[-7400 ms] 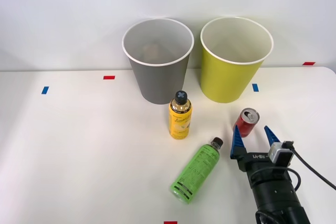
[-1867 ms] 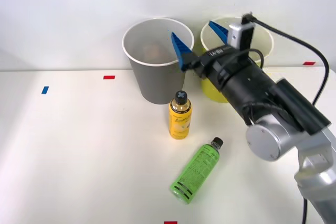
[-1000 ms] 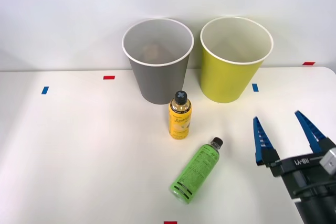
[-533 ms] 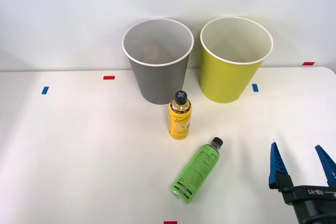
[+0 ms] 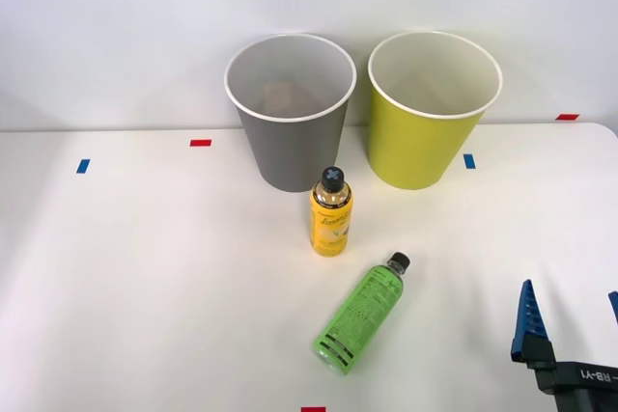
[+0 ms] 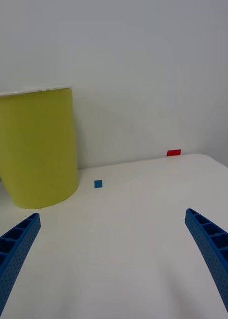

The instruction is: Put cans in the gray bin, plastic bottles in the light green bin

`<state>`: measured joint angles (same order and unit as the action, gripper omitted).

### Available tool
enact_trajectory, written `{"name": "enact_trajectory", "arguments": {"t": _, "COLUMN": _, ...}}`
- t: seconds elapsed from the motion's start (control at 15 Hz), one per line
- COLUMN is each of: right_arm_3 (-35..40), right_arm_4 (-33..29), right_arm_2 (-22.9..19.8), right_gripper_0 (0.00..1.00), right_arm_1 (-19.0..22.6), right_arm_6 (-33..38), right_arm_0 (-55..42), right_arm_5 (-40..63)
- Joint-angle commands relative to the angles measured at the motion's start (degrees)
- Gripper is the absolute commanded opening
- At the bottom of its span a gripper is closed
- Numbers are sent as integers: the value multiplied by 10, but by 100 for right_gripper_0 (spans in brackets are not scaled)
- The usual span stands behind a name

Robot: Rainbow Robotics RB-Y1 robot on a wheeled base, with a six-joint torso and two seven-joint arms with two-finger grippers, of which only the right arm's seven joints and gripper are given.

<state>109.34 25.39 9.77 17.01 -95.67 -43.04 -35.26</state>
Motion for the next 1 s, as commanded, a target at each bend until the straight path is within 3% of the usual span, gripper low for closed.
{"name": "enact_trajectory", "arguments": {"t": 0.07, "right_arm_3": -1, "right_arm_4": -4, "right_arm_2": -1, "right_gripper_0": 100, "right_arm_1": -22, "right_arm_6": -5, "right_arm_0": -8, "right_arm_5": 1}}
{"name": "enact_trajectory", "arguments": {"t": 0.4, "right_arm_3": -5, "right_arm_4": -54, "right_arm_2": -31, "right_gripper_0": 100, "right_arm_1": -62, "right_arm_6": -1, "right_arm_0": -3, "right_arm_5": 39}}
{"name": "enact_trajectory", "arguments": {"t": 0.67, "right_arm_3": -72, "right_arm_4": -235, "right_arm_2": -93, "right_gripper_0": 100, "right_arm_1": -139, "right_arm_6": 186, "right_arm_0": 49, "right_arm_5": 25}}
{"name": "enact_trajectory", "arguments": {"t": 0.87, "right_arm_3": -78, "right_arm_4": -267, "right_arm_2": -78, "right_gripper_0": 100, "right_arm_1": -137, "right_arm_6": 247, "right_arm_0": 38, "right_arm_5": -8}}
{"name": "enact_trajectory", "arguments": {"t": 1.0, "right_arm_3": -79, "right_arm_4": -276, "right_arm_2": -58, "right_gripper_0": 100, "right_arm_1": -114, "right_arm_6": 241, "right_arm_0": 16, "right_arm_5": -35}}
